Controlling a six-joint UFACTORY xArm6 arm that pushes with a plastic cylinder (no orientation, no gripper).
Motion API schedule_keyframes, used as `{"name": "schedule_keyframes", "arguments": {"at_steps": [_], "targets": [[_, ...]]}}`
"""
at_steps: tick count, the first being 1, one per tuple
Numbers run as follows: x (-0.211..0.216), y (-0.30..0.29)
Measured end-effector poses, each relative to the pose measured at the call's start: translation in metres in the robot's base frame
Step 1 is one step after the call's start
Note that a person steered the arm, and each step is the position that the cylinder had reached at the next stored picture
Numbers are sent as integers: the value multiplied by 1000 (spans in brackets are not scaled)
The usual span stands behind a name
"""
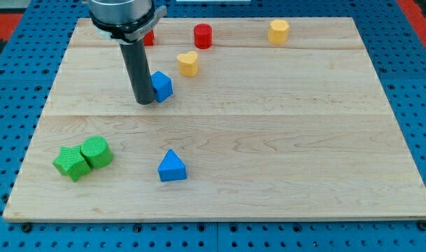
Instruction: Place the blue blocks vertically at the bottom of the heart
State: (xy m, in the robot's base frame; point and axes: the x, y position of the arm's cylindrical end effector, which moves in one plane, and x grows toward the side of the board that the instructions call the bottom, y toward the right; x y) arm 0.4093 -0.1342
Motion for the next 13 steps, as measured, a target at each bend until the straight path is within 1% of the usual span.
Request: {"name": "schedule_keyframes", "arguments": {"at_steps": [1,2,3,4,5,6,7,8,9,10,11,12,13], "targets": [[-20,-38],[-33,-13],[-18,22],[-7,23],[-7,24],[-7,49],[-6,55],[45,54],[76,123],[131,121],[166,91],[165,61],[134,57]]}}
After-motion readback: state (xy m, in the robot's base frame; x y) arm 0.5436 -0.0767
